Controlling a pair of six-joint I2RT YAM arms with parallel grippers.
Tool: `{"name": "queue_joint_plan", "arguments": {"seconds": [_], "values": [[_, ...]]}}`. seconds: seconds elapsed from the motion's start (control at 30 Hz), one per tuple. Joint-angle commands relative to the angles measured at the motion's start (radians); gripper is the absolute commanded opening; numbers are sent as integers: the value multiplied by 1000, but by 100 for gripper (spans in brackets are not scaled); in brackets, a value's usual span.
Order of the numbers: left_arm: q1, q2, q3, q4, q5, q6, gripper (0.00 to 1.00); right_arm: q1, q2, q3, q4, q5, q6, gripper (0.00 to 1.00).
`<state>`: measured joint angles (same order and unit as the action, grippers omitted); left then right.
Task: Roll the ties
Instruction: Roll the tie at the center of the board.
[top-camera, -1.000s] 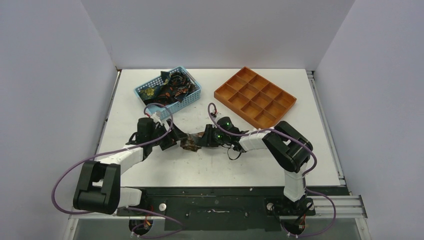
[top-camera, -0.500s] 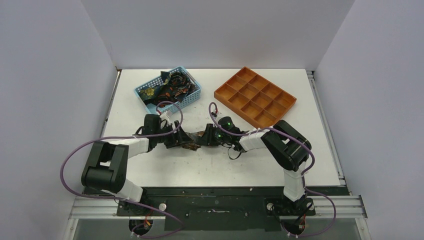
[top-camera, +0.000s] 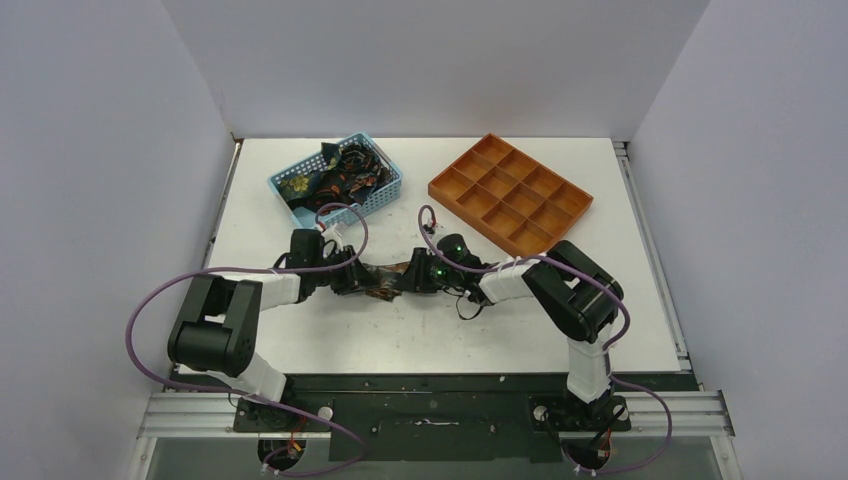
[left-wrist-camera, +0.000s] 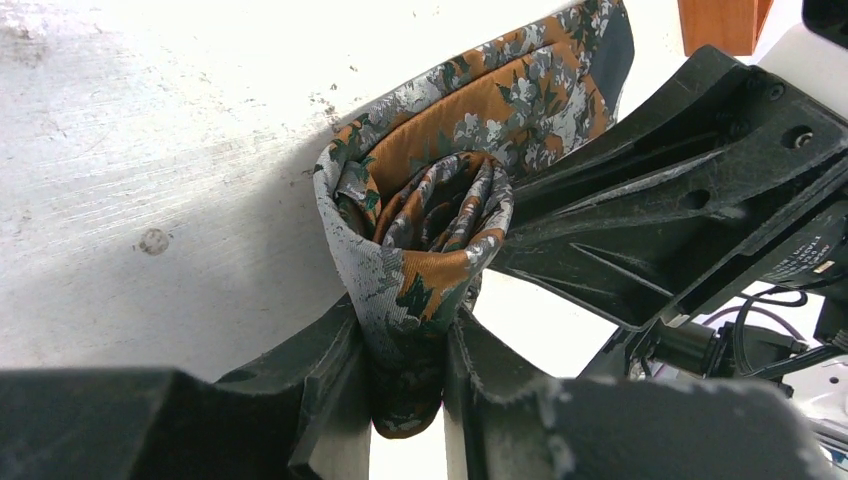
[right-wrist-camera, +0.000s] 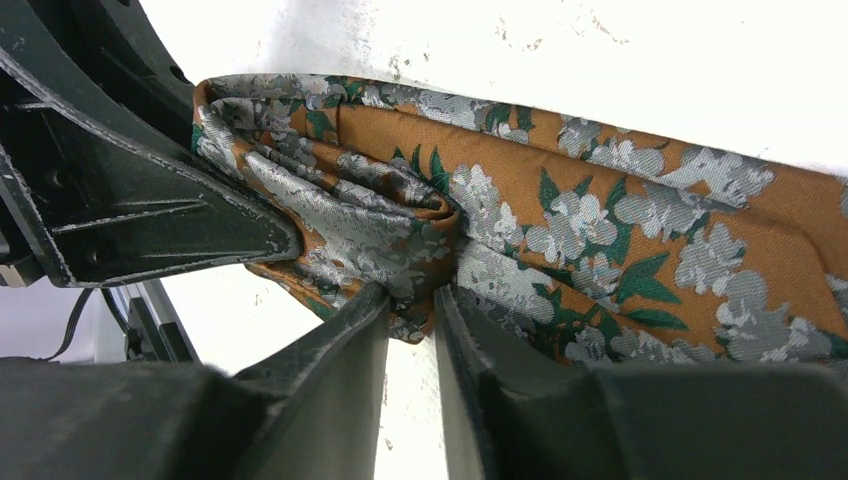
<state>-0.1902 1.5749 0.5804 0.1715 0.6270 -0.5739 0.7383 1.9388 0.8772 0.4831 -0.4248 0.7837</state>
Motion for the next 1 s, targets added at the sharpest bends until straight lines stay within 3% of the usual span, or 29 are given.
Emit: {"name": "queue_joint_plan", "arguments": {"seconds": [0.0, 0.1, 0.2, 0.4, 0.67, 0.97], "values": [[-10, -44, 0, 49, 28, -11, 4, 3, -51, -42, -142, 80, -48, 30], [-22, -92, 9, -16, -19, -7, 0, 12, -156, -49, -228, 178, -90, 45], [-42, -136, 22, -89, -60, 1, 0, 10, -263, -69, -285, 289, -117, 50], [-75, -182, 9, -84, -66, -38, 0, -1, -319, -51, -308, 419, -159, 41], [-83, -169, -46, 7, -66, -116, 0, 0, -174, 54, -323, 535, -243, 31], [-82, -193, -78, 31, -94, -165, 0, 0, -117, -13, -376, 576, -170, 24]]}}
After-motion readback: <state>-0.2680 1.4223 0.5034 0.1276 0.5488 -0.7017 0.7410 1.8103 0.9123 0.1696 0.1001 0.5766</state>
